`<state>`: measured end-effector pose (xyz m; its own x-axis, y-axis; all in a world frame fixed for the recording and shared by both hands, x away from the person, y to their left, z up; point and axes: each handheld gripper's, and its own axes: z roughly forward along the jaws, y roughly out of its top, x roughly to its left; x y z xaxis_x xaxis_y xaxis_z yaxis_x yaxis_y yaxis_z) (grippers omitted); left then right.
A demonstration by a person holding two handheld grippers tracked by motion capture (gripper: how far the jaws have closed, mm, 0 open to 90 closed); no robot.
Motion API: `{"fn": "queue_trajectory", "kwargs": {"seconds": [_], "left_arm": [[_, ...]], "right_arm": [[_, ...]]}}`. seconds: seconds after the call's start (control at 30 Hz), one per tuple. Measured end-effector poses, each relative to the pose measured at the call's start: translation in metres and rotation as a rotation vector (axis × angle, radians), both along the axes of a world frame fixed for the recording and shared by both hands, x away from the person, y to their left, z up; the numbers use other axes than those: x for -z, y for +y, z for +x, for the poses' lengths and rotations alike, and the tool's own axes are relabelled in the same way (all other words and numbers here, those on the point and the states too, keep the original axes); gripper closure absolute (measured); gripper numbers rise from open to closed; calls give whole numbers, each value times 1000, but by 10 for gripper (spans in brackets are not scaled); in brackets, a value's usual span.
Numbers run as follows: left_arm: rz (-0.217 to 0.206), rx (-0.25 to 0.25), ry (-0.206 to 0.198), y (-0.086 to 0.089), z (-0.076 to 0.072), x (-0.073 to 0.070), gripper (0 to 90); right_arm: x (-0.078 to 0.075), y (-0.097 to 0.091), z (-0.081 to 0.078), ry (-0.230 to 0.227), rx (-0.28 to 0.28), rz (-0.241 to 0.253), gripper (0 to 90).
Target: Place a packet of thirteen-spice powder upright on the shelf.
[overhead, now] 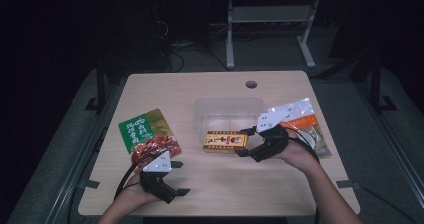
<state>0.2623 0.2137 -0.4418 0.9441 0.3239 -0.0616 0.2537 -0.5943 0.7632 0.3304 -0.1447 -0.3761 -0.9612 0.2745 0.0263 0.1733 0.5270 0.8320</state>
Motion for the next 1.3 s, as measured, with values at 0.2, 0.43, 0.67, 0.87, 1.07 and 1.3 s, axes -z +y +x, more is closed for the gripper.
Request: {"fn": "queue_trajectory", "kwargs": {"seconds": [0.2,0.43,0.67,0.87,1.07,1.3], "left_arm": [[-1,0,-6,1,0,0,107],[8,6,-5,-1,1,1,108],[6,11,0,-2,-1,1,109],[5,18,0,-5,-1,2,117],[-5,7,10,-4,-1,2,117],[-1,14,8,-3,-1,2,117]], "right_arm": [[-7,1,12,0,20,-5,317],[-16,5,24,1,34,-20,317],[-22,9,37,-6,39,-38,317],[-27,15,48,-11,44,-44,317],[-30,24,63,-22,44,-68,317],[-30,33,78,-27,46,-99,316]]}}
